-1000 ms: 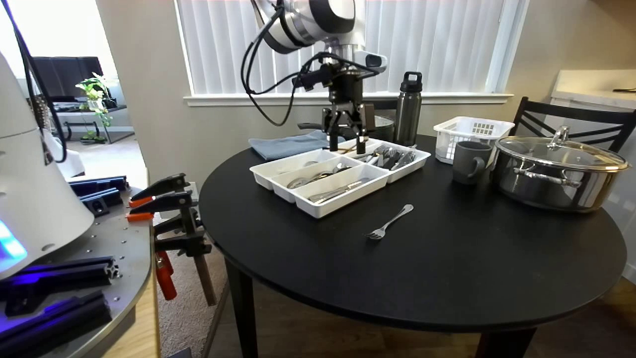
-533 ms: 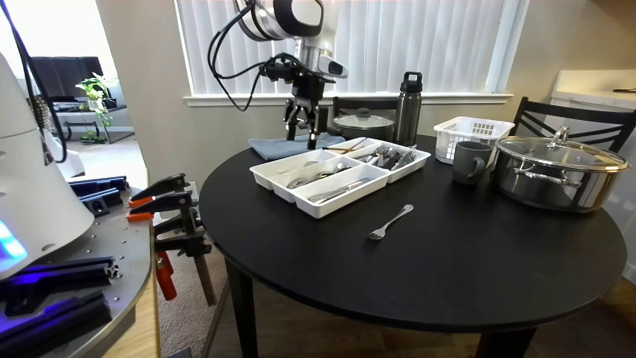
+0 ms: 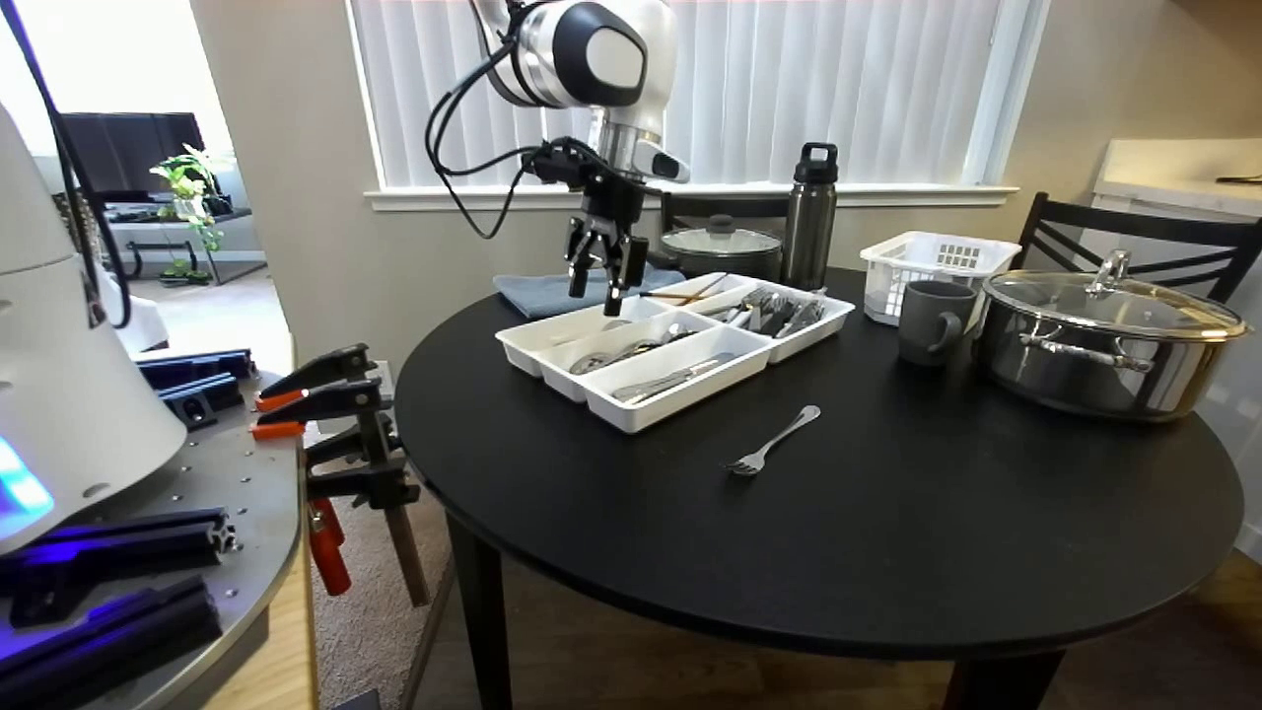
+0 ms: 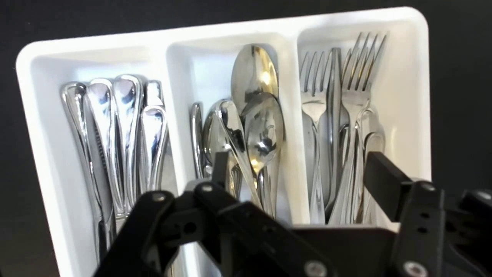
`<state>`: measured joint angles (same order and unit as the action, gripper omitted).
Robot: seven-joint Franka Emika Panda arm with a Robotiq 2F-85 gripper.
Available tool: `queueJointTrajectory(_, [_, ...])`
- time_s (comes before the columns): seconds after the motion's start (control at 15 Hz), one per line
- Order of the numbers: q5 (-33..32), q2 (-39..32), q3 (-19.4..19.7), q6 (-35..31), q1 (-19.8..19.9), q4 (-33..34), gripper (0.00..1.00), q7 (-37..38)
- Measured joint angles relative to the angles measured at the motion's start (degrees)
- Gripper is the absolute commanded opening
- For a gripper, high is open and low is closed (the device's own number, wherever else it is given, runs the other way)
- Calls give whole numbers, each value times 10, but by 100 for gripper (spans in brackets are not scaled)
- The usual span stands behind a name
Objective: Remove one fork, spoon and knife from the rack
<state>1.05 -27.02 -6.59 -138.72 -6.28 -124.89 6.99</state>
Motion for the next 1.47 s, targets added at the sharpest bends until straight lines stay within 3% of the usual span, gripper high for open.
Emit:
queueJointTrajectory(0.2, [5,-40,8,0,1,38,65,2])
queueJointTrajectory(0.67, [8,-94,32,0,2,115,70,5])
queueJointTrajectory(0.8, [8,-103,35,0,2,130,61,9])
queueJointTrajectory(0.87, [8,-107,36,0,2,136,48,12])
queueJointTrajectory(1.07, [8,-120,37,0,2,149,42,16])
queueJointTrajectory(1.47, [9,-131,42,0,2,158,51,23])
